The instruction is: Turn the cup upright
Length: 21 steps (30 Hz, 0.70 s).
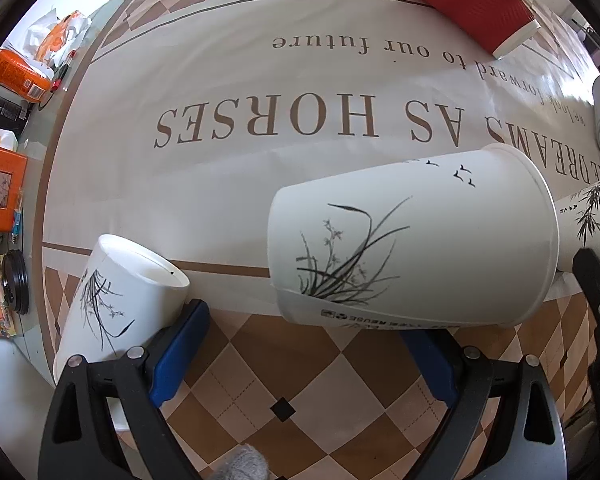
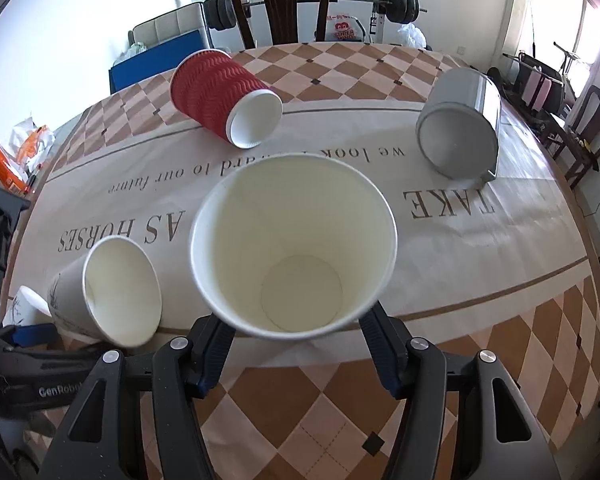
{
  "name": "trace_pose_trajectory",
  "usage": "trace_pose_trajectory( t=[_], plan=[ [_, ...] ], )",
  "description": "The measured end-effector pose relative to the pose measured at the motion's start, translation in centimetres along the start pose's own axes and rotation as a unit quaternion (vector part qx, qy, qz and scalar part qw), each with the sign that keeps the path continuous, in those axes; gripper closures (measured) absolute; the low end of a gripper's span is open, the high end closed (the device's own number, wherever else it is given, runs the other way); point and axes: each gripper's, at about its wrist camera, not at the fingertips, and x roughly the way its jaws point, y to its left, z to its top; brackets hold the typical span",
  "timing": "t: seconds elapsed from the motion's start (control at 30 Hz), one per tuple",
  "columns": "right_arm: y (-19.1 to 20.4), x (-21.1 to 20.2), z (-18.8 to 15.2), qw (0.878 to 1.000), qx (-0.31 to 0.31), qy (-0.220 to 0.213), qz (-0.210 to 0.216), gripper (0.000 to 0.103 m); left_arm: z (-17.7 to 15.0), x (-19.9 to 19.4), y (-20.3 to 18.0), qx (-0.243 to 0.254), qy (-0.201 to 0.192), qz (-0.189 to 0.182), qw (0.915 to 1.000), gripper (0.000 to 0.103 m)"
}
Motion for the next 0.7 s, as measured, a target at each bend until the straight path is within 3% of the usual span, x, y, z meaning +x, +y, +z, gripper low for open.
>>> trace_pose_trajectory(
  t=[0.23, 0.43, 0.6, 0.7],
  plan=[
    [0.5, -1.3, -0.5, 1.000, -0.013, 0.012, -0.003, 0.023, -1.1, -2.4, 0.2, 0.011, -0.005, -0.013, 0.9998, 0.007],
    [-0.8, -5.4, -1.4, 0.999, 0.002, 0.030, -0.026, 0.012, -3.0, -6.5, -0.2, 0.029, -0.029, -0.034, 0.9986, 0.007],
    [-2.7, -10.4, -1.4, 0.996, 0.022, 0.045, -0.079, 0.001, -4.5, -13.1, -0.5, 0.042, -0.074, -0.049, 0.9951, 0.006],
    [-3.3, -14.2, -0.8, 0.994, 0.030, 0.051, -0.091, 0.001, -5.9, -18.2, -1.0, 0.052, -0.120, -0.060, 0.9896, 0.000]
  ],
)
